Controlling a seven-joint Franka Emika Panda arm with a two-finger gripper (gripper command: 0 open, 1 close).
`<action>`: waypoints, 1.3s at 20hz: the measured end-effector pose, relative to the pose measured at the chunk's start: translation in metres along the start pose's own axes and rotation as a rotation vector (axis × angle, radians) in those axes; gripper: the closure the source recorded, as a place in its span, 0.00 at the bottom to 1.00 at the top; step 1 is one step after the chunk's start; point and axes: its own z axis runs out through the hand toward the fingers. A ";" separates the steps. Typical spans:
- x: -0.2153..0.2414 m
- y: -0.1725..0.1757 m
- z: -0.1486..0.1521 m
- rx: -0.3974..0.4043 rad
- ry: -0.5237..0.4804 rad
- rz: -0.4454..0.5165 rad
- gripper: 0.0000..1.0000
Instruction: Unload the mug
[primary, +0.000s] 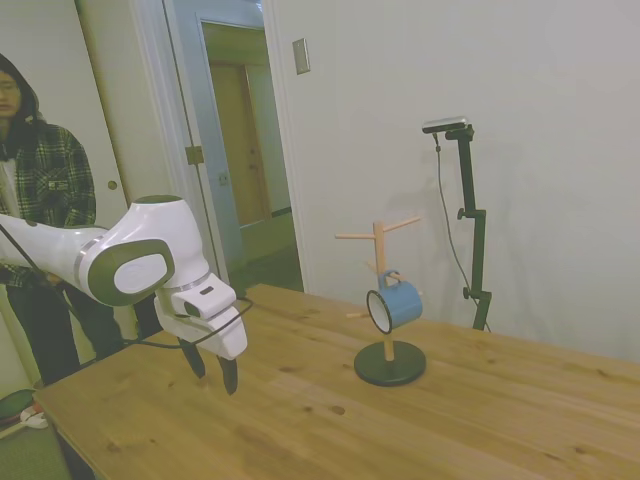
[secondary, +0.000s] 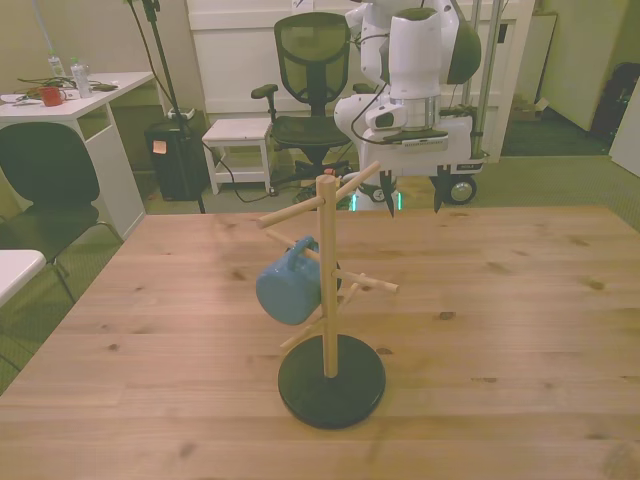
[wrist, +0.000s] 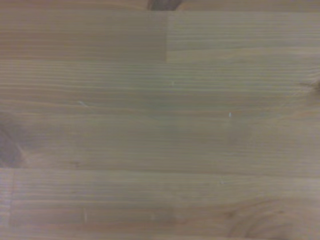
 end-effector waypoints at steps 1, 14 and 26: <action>0.000 0.000 0.000 0.000 0.002 -0.001 0.00; 0.101 0.060 -0.055 0.061 0.368 0.111 0.00; 0.161 0.071 -0.056 0.106 0.571 0.180 0.00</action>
